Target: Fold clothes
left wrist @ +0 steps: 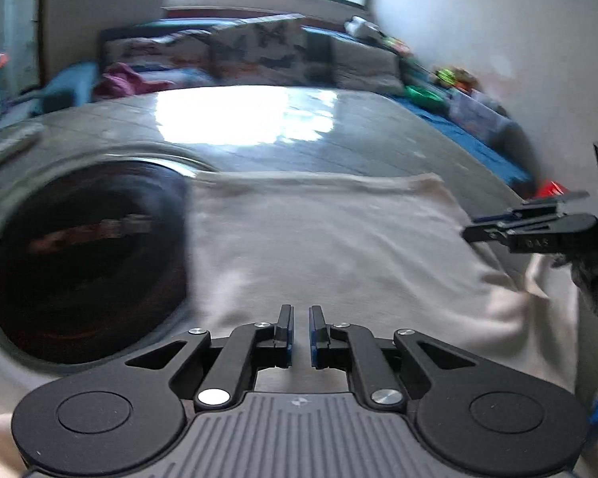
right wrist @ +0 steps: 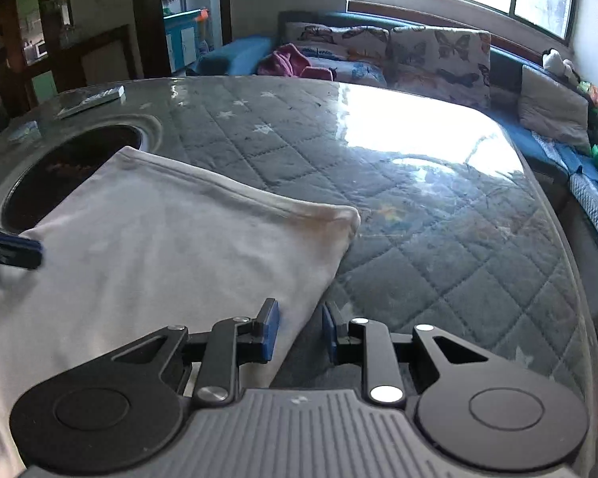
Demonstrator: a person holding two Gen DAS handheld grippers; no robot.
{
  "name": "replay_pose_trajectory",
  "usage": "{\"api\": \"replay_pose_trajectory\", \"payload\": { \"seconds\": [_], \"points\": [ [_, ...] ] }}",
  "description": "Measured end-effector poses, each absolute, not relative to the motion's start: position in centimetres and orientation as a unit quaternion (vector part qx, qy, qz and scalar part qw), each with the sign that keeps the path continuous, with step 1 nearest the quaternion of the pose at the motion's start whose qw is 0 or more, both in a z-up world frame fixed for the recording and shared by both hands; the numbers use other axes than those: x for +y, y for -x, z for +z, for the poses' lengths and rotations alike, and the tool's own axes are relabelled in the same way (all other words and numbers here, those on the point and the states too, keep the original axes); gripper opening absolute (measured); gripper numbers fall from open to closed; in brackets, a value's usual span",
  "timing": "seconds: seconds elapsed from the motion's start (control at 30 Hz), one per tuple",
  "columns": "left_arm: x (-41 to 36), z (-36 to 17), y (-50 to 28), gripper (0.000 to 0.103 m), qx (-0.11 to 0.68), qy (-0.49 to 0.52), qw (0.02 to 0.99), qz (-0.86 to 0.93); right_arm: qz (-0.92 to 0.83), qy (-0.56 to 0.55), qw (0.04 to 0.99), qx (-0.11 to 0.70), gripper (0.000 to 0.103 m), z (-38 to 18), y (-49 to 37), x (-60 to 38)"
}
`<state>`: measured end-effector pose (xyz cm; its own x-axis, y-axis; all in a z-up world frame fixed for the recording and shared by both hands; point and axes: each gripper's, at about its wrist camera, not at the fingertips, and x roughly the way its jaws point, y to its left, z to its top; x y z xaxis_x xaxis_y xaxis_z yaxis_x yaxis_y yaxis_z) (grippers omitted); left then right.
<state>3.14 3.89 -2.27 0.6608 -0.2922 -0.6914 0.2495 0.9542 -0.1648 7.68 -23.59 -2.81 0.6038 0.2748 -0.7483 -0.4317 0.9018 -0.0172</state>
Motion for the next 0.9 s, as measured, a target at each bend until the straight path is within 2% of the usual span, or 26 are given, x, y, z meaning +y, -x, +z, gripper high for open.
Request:
{"api": "replay_pose_trajectory", "payload": {
  "seconds": [0.13,0.33,0.43,0.53,0.6,0.67,0.7,0.9],
  "points": [
    [7.5,-1.3,-1.5,0.013,0.366,0.037,0.926,-0.088,0.204,0.102,0.893,0.389,0.024,-2.2,-7.3,-23.1],
    [13.2,-1.2,1.7,0.013,0.370,0.044,0.928,0.018,0.238,0.101,0.893,0.368,0.025,-0.5,-5.3,-21.8],
    [15.6,-1.6,3.4,0.014,0.362,0.012,0.927,0.097,0.254,0.102,0.893,0.356,0.035,0.5,-3.6,-21.1],
    [17.7,-1.5,4.7,0.015,0.356,0.020,0.923,0.147,0.272,0.105,0.891,0.347,0.035,1.2,-2.1,-20.5],
    [19.0,-1.4,5.5,0.023,0.351,0.029,0.919,0.177,0.283,0.107,0.889,0.345,0.036,1.5,-1.1,-20.1],
    [19.6,-1.2,6.1,0.043,0.345,0.036,0.921,0.178,0.293,0.110,0.885,0.344,0.040,1.7,-0.1,-19.7],
    [19.8,-1.1,6.4,0.047,0.342,0.039,0.922,0.176,0.296,0.111,0.884,0.343,0.041,1.8,0.3,-19.6],
    [19.4,-2.9,4.8,0.047,0.375,0.023,0.913,0.157,0.283,0.106,0.887,0.349,0.041,1.6,1.9,-20.4]
  ]
}}
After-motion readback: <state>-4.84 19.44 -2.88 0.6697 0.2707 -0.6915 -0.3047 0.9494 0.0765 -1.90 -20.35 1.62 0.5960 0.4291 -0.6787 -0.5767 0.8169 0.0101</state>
